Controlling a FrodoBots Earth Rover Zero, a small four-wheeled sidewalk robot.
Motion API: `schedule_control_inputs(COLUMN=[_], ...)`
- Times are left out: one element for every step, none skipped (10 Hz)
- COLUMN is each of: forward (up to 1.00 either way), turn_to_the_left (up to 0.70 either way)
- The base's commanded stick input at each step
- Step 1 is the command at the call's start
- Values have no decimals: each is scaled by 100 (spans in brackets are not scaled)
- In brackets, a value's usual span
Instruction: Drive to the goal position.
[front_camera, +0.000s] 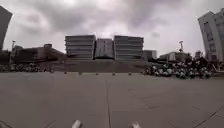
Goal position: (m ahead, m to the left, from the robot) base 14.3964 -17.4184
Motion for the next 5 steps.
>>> schedule_control_inputs(forward=[100, 100, 100, 100, 100], turn_to_the_left=[0, 0, 0, 0, 0])
